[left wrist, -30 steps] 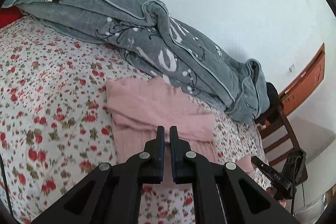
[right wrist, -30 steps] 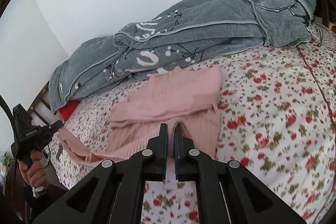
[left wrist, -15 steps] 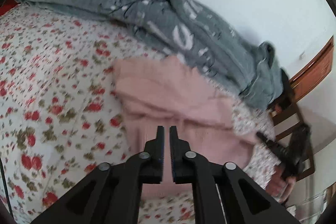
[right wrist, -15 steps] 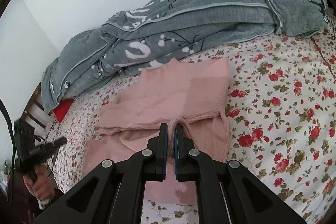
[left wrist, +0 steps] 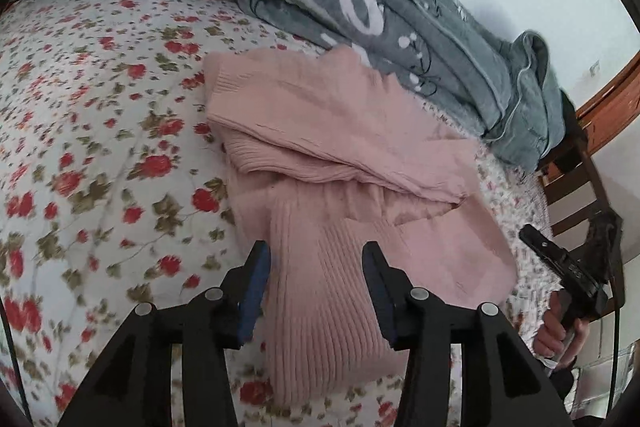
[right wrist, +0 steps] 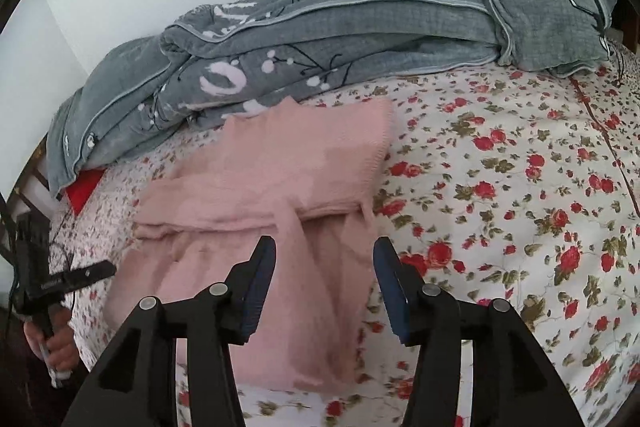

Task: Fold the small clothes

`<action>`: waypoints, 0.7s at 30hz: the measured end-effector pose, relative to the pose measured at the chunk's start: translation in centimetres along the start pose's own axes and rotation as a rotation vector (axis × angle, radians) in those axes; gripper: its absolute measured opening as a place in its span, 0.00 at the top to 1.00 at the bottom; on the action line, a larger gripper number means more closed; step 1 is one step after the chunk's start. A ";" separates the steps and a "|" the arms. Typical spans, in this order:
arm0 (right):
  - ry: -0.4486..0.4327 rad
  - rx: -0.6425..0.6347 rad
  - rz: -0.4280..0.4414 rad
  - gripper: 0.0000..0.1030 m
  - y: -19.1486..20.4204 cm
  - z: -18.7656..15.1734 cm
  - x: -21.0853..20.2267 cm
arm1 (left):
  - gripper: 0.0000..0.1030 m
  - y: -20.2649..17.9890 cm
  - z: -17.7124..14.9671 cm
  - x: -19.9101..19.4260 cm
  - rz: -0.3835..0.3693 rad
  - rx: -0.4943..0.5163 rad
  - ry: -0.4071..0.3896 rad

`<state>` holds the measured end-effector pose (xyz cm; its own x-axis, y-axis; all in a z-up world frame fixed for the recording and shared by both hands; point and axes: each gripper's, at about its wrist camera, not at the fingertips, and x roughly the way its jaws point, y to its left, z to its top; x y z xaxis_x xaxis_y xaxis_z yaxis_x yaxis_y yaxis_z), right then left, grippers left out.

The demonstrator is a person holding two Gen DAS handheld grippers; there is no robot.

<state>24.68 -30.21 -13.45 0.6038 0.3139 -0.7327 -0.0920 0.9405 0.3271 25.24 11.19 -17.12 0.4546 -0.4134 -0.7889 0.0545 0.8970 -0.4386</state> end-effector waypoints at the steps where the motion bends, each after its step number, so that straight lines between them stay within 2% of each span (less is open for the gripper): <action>1: 0.005 -0.008 0.002 0.51 -0.1 -0.2 0.2 | 0.58 -0.1 0.1 0.5 0.017 0.002 0.003; 6: 0.019 -0.087 0.001 0.51 0.7 -0.4 1.6 | 0.61 -0.2 0.3 1.6 0.042 0.009 -0.002; 11: 0.068 -0.114 0.056 0.51 1.9 -0.1 4.0 | 0.78 -0.2 0.3 2.1 0.070 0.021 0.014; 12: 0.087 -0.126 0.061 0.51 2.2 -0.1 4.7 | 0.85 -0.1 0.3 2.2 0.072 0.019 0.019; 13: 0.116 -0.145 0.055 0.57 2.7 -0.2 5.7 | 0.91 -0.1 0.3 2.2 0.071 0.019 0.020; 14: 0.131 -0.156 0.046 0.83 3.1 -0.3 6.3 | 0.91 -0.1 0.3 2.2 0.071 0.019 0.017; 15: 0.140 -0.166 0.034 0.95 3.4 -0.4 6.8 | 0.93 -0.2 0.2 1.9 0.071 0.024 0.005; 17: 0.120 -0.199 0.033 0.94 4.2 -0.7 6.6 | 0.93 -0.4 0.2 1.1 0.067 0.040 -0.020; 21: -0.026 -0.233 0.080 0.94 4.9 -0.4 2.4 | 0.93 -0.8 0.7 -1.9 0.030 0.050 -0.096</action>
<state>25.35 -24.80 -13.87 0.6074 0.3883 -0.6930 -0.3190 0.9182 0.2348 24.96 11.35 -14.91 0.5396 -0.3714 -0.7556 0.0825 0.9165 -0.3915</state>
